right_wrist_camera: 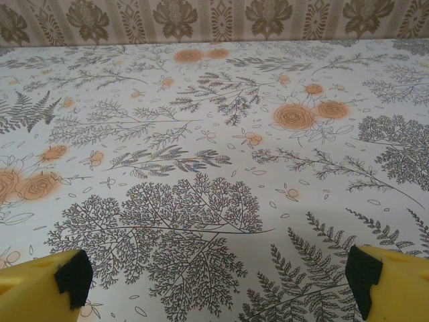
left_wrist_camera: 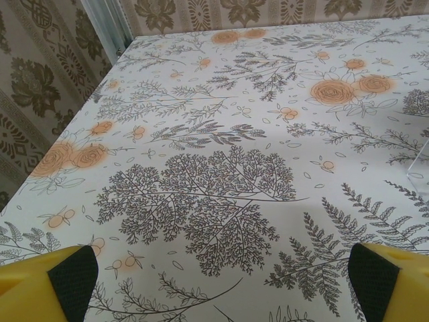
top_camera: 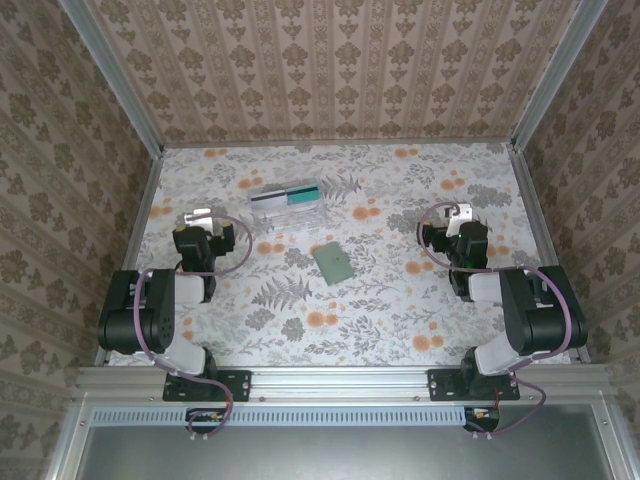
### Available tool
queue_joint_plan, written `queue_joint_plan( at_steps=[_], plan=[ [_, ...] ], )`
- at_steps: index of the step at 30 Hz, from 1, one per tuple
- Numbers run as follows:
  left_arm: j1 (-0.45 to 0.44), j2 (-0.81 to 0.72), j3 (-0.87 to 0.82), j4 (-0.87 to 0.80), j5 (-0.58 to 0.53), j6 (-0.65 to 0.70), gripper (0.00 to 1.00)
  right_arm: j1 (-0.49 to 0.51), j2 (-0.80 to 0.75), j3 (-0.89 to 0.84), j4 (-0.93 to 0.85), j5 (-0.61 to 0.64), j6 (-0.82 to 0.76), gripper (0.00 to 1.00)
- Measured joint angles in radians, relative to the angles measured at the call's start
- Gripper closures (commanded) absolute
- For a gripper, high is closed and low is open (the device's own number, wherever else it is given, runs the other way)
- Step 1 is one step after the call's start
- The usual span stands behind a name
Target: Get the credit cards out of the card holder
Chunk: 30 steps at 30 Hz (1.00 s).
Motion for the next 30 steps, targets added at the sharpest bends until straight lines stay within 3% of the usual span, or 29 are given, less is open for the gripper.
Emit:
queue_joint_plan(
  at_steps=[2, 5, 10, 13, 16, 19, 24, 30],
  plan=[
    [0.000, -0.018, 0.015, -0.062, 0.006, 0.000, 0.00, 0.000, 0.000, 0.000, -0.003, 0.006, 0.000, 0.00],
    [-0.001, -0.103, 0.115, -0.294, -0.028, -0.019, 0.00, 0.000, -0.052, 0.006, -0.092, 0.030, 0.009, 0.00],
    [0.043, -0.255, 0.423, -0.716, -0.093, -0.286, 0.00, 0.000, -0.277, 0.100, -0.347, 0.087, 0.110, 0.00],
    [0.093, -0.342, 0.502, -0.851, -0.029, -0.447, 0.00, 0.001, -0.405, 0.155, -0.468, 0.153, 0.254, 0.00],
    [0.089, -0.431, 0.443, -0.901, 0.060, -0.556, 0.00, -0.005, -0.489, 0.192, -0.601, 0.184, 0.399, 0.00],
    [0.014, -0.482, 0.372, -0.967, 0.111, -0.617, 0.00, -0.009, -0.516, 0.197, -0.682, 0.124, 0.485, 0.00],
    [-0.214, -0.518, 0.313, -1.041, 0.117, -0.657, 0.01, 0.049, -0.495, 0.202, -0.775, -0.025, 0.551, 0.00],
    [-0.473, -0.458, 0.251, -1.032, 0.090, -0.716, 0.02, 0.314, -0.364, 0.296, -0.902, -0.067, 0.523, 0.04]
  ],
)
